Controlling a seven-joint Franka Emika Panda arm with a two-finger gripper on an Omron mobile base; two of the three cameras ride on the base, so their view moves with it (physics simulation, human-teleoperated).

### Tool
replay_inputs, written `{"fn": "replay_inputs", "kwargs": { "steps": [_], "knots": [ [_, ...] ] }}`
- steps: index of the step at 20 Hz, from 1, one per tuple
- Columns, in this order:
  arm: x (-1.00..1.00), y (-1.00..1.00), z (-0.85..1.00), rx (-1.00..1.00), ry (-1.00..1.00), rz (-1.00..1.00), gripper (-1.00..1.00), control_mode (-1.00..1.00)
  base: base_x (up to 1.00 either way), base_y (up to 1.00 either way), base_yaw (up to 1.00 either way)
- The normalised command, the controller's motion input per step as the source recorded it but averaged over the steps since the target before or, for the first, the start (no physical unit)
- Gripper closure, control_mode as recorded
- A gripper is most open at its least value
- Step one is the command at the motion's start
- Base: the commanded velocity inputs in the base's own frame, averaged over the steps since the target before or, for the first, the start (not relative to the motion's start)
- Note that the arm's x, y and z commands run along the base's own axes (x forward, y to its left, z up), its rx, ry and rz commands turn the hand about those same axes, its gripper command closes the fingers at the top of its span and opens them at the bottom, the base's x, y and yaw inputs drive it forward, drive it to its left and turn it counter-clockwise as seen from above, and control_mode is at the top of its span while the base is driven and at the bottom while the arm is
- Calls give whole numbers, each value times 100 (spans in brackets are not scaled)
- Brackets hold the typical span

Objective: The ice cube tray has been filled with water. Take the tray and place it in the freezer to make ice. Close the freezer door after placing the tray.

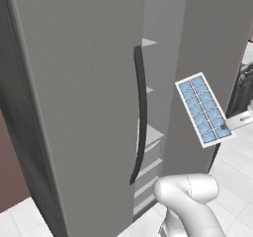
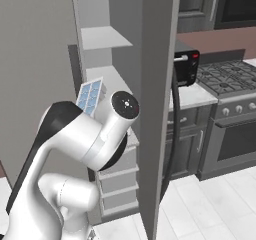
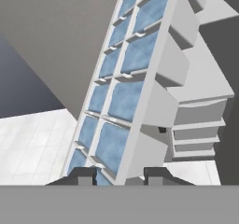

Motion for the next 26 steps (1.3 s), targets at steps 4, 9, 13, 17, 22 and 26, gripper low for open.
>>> {"fn": "replay_inputs", "kwargs": {
  "steps": [4, 9, 13, 17, 22, 26],
  "knots": [
    [0, 0, 0, 0, 0, 0, 100, 100, 29, 0, 0],
    [0, 0, 0, 0, 0, 0, 100, 100, 10, 0, 0],
    [0, 0, 0, 0, 0, 0, 100, 100, 5, 0, 0],
    [0, 0, 0, 0, 0, 0, 100, 100, 7, 0, 1],
    [0, 0, 0, 0, 0, 0, 100, 100, 16, -9, 8],
    [0, 0, 0, 0, 0, 0, 100, 100, 20, -21, 17]
  ]
}}
